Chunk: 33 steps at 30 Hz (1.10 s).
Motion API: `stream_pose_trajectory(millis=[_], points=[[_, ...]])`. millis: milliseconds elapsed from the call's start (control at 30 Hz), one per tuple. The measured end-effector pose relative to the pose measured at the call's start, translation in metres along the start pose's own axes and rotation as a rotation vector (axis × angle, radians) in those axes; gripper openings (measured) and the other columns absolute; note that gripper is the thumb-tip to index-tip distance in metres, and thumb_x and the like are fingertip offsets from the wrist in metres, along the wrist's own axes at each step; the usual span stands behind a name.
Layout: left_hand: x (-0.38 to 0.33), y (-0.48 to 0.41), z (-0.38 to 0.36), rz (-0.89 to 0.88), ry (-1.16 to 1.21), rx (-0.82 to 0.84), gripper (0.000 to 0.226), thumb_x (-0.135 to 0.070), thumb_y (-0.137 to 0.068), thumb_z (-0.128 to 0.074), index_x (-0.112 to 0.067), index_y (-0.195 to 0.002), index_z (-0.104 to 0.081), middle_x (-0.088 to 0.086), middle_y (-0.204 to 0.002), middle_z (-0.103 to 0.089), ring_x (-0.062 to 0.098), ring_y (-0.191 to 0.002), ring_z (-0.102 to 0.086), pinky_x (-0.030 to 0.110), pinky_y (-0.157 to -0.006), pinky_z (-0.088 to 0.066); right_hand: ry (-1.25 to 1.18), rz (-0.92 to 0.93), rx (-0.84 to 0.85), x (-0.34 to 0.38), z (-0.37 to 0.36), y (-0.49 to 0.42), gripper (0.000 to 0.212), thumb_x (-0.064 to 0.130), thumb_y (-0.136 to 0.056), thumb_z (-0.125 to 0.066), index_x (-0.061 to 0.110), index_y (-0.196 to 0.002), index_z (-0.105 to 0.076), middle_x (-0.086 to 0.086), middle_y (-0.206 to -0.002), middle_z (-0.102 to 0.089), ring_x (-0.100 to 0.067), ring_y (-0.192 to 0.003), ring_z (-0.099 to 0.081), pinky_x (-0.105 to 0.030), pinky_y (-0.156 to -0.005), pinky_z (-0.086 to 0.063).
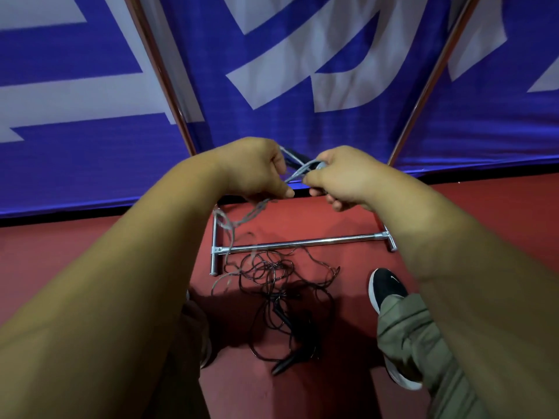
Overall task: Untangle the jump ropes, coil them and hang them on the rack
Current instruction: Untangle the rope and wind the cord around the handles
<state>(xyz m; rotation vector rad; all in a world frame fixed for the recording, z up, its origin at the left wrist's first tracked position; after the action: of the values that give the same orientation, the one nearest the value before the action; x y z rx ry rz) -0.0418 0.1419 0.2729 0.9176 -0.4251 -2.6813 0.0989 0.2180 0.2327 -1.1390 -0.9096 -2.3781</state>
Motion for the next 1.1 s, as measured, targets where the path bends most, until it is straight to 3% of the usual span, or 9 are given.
stream_pose_trajectory(millis=[100,200,333,467,567,700,833,967,1100], points=[[0.006,0.001,-0.011,0.113,0.045,0.006,0.025,-0.025,-0.105,-0.062,-0.003,-0.100,-0.069,0.012,-0.074,-0.078,0.022,-0.052,-0.070,0.025,-0.043,-0.053,-0.140,0.029,-0.064,0.003,0.003,-0.004,0.016,0.014,-0.099,-0.066,0.008,-0.113,-0.067,-0.008,-0.078,-0.069,-0.017,-0.050,-0.045,-0.026,-0.045,-0.043],[0.007,0.000,-0.017,0.128,0.381,0.005,0.031,-0.027,-0.112,-0.051,0.000,-0.108,-0.065,0.025,-0.083,-0.077,0.030,-0.057,-0.072,0.031,-0.049,-0.058,-0.315,0.034,-0.084,0.007,0.006,-0.003,0.012,0.018,-0.102,-0.068,0.015,-0.114,-0.068,-0.008,-0.079,-0.066,-0.012,-0.048,-0.043,-0.023,-0.042,-0.040],[-0.008,-0.001,-0.002,-0.102,0.681,0.021,0.029,-0.028,-0.110,-0.053,-0.006,-0.109,-0.072,0.009,-0.075,-0.068,0.023,-0.075,-0.068,0.029,-0.073,-0.060,-0.304,0.034,-0.107,0.006,0.010,-0.003,0.015,0.019,-0.101,-0.069,0.019,-0.116,-0.072,-0.008,-0.080,-0.066,-0.011,-0.046,-0.043,-0.022,-0.043,-0.041],[-0.023,0.007,-0.003,-0.255,0.762,0.195,0.038,-0.027,-0.113,-0.045,-0.004,-0.133,-0.068,-0.002,-0.073,-0.045,0.015,-0.067,-0.034,0.028,-0.070,-0.043,-0.300,0.044,-0.123,0.006,0.013,-0.002,0.017,0.015,-0.101,-0.068,0.013,-0.118,-0.071,-0.011,-0.085,-0.066,-0.014,-0.049,-0.044,-0.024,-0.042,-0.041],[-0.025,0.013,-0.006,-0.283,0.734,0.270,0.038,-0.009,-0.110,-0.043,-0.007,-0.141,-0.063,0.005,-0.088,-0.055,0.017,-0.075,-0.042,0.030,-0.077,-0.040,-0.343,0.039,-0.127,0.006,0.018,-0.005,0.021,0.005,-0.099,-0.060,0.011,-0.116,-0.071,-0.013,-0.089,-0.067,-0.014,-0.050,-0.043,-0.024,-0.042,-0.040],[-0.013,0.018,-0.013,-0.188,0.598,0.370,0.033,-0.006,-0.108,-0.050,-0.011,-0.139,-0.063,0.011,-0.111,-0.076,0.024,-0.099,-0.070,0.038,-0.094,-0.057,-0.310,0.058,-0.114,0.006,0.022,-0.005,0.018,0.009,-0.098,-0.070,0.004,-0.115,-0.070,-0.012,-0.086,-0.066,-0.013,-0.050,-0.044,-0.024,-0.042,-0.039],[0.006,0.011,-0.007,0.035,0.351,0.158,0.016,-0.007,-0.106,-0.060,-0.006,-0.119,-0.069,0.011,-0.109,-0.080,0.026,-0.089,-0.080,0.030,-0.058,-0.062,-0.376,0.035,-0.070,0.007,0.020,-0.001,0.014,0.006,-0.095,-0.073,0.010,-0.104,-0.063,-0.010,-0.083,-0.057,-0.012,-0.053,-0.042,-0.023,-0.040,-0.034],[0.008,0.003,-0.007,0.148,0.344,-0.020,0.014,-0.013,-0.106,-0.062,0.001,-0.103,-0.061,0.020,-0.088,-0.077,0.033,-0.077,-0.080,0.039,-0.064,-0.064,-0.538,0.060,0.009,0.018,0.012,0.006,0.032,0.033,-0.092,-0.084,0.012,-0.107,-0.066,-0.005,-0.085,-0.057,-0.009,-0.055,-0.041,-0.022,-0.043,-0.028],[0.005,0.006,-0.004,0.195,0.670,-0.185,0.019,-0.016,-0.108,-0.058,0.003,-0.107,-0.061,0.016,-0.083,-0.066,0.038,-0.075,-0.079,0.044,-0.070,-0.067,-0.687,-0.020,-0.087,0.014,0.014,0.005,0.050,0.061,-0.099,-0.066,0.011,-0.106,-0.067,-0.005,-0.084,-0.062,-0.011,-0.054,-0.041,-0.022,-0.044,-0.026]])
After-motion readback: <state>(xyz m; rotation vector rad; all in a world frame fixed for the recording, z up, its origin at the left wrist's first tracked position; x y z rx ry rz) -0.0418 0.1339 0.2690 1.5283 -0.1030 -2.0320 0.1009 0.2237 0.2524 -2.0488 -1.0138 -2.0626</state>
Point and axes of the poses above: each hand's wrist, its own y-axis away from the middle knuckle, its own z-axis out of the back of the hand, x = y × z, the point moved 9 cm from there along -y, towards the middle knuckle
